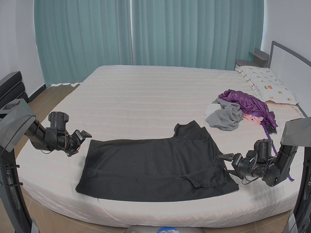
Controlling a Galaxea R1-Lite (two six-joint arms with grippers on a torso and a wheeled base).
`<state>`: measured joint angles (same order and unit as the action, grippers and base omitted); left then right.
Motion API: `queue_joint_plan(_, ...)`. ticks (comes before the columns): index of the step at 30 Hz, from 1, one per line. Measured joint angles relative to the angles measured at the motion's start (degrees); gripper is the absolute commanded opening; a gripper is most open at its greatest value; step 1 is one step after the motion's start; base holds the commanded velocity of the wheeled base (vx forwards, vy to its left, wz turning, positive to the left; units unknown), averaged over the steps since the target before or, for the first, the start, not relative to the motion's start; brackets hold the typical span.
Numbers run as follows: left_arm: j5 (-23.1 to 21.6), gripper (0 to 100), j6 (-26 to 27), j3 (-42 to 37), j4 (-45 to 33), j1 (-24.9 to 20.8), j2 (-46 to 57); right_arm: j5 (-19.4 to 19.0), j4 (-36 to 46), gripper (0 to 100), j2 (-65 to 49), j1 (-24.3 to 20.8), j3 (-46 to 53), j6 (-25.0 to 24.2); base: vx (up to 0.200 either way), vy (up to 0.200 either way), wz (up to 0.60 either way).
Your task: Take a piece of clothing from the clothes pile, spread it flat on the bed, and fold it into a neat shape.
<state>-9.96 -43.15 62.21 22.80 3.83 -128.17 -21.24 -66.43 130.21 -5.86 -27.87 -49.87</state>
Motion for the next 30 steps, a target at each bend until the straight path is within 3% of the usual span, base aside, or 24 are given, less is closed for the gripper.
queue_joint_plan(14, -2.33, 100, 2.95, 25.00, -2.74, -1.19, -14.60, 0.05, -0.06, 100, 0.57, -0.33, 0.09, 0.06, 0.000, 0.000, 0.00)
queue_joint_plan(30, -0.66, 100, 4.24, 31.78, -2.71, -1.07, -22.87, 0.06, -0.06, 100, 0.63, -0.37, 0.28, 0.12, 0.000, 0.000, 0.00)
